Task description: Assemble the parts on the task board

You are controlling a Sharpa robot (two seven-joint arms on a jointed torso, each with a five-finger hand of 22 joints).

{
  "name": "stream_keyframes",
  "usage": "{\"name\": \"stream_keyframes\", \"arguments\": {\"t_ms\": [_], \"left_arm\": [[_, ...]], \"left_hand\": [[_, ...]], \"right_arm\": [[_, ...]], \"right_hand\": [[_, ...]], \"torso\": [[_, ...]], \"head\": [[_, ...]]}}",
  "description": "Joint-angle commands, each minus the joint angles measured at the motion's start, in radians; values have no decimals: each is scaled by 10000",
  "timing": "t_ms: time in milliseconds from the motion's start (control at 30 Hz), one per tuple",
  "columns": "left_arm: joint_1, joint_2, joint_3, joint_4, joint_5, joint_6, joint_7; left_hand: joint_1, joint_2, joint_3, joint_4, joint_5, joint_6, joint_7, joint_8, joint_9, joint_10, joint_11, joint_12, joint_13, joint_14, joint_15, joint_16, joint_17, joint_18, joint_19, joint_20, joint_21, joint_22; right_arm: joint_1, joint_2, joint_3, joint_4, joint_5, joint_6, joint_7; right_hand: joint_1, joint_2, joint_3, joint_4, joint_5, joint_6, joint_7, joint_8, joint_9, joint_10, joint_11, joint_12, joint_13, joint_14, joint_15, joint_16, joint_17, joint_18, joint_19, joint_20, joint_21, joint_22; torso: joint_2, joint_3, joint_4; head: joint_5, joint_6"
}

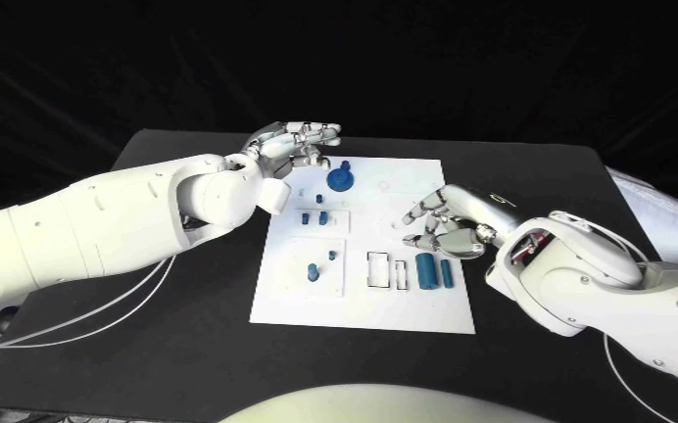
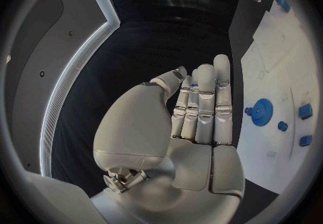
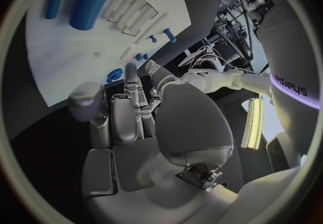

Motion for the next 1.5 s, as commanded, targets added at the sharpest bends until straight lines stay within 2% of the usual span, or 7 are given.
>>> {"name": "stream_keyframes", "arguments": {"t_ms": [33, 100, 200, 567, 967, 1333, 1500], "left_arm": [[-1, -9, 6, 46, -32, 132, 77], [-2, -9, 6, 54, -32, 130, 79], [-8, 4, 5, 52, -32, 141, 79], [-52, 29, 1, 16, -32, 175, 78], [-66, 16, -1, -21, -32, 190, 66], [-77, 28, -1, -30, -32, 234, 44], [-79, 21, -2, -29, -32, 245, 31]], "left_hand": [[-22, 107, -44, -19, 51, -63, -37, 35, 0, -90, -4, 65, 12, -72, -27, 27, -15, 121, 5, -28, -63, -14], [-22, 107, -44, -19, 51, -63, -37, 35, 0, -90, -4, 65, 12, -72, -27, 27, -15, 121, 5, -28, -63, -14], [-22, 107, -44, -19, 51, -63, -37, 35, 0, -90, -4, 65, 12, -72, -27, 27, -15, 121, 5, -28, -63, -14], [-22, 107, -44, -19, 51, -63, -37, 35, 0, -90, -4, 65, 12, -72, -27, 27, -15, 121, 5, -28, -63, -14], [-22, 107, -44, -19, 51, -63, -37, 35, 0, -90, -4, 65, 12, -72, -27, 27, -15, 121, 5, -28, -63, -14], [-22, 107, -44, -19, 51, -63, -37, 35, 0, -90, -4, 65, 12, -72, -27, 27, -15, 121, 5, -28, -63, -14], [-22, 107, -44, -19, 51, -63, -37, 35, 0, -90, -4, 65, 12, -72, -27, 27, -15, 121, 5, -28, -63, -14]], "right_arm": [[3, -381, -50, 165, 907, 566, -1019], [-14, -601, -88, 228, 804, 778, -1356], [-42, -803, -143, 257, 579, 1027, -1842], [-381, -455, -208, -48, 306, 1240, -2490], [-552, 44, -214, -344, 284, 1559, -2701], [-718, 545, -216, -675, 107, 1939, -2911], [-811, 730, -216, -810, 66, 2006, -2979]], "right_hand": [[-229, 7, -547, 453, 455, 49, -157, 174, 56, -376, -148, 1996, 2113, 466, -172, 263, 321, -217, 125, -30, 306, 420], [-367, 180, -822, 803, 486, 68, -81, 284, 96, -687, -119, 3108, 3470, 460, -131, 378, 482, -223, 136, -80, 439, 622], [-479, 189, -1230, 1153, 735, 40, -100, 394, 138, -720, -117, 3876, 4457, 478, -131, 502, 676, -254, 146, -49, 556, 810], [-334, 301, -1815, 1614, 767, -80, -77, 562, 199, -946, -101, 4258, 5184, 482, -98, 607, 812, -260, 125, -48, 667, 958], [-210, 380, -2046, 1790, 801, -74, -92, 679, 245, -774, -110, 4724, 5850, 491, -100, 663, 898, -270, 123, -41, 722, 1042], [-5, 486, -2212, 1877, 923, -85, -102, 784, 291, -662, -120, 5094, 6360, 497, -106, 708, 963, -274, 114, -41, 758, 1091], [48, 517, -2241, 1890, 946, -89, -102, 807, 301, -674, -121, 5114, 6403, 496, -106, 712, 966, -275, 110, -40, 763, 1097]], "torso": [[-38, 25, -161], [-45, 29, -189], [-70, 28, -214], [-78, 16, -203], [-67, -12, -195], [-47, -20, -104], [-53, -40, -96]], "head": [[-89, 44], [-134, 43], [-223, 43], [-244, 26], [-222, -20], [-250, -62], [-229, -94]]}}
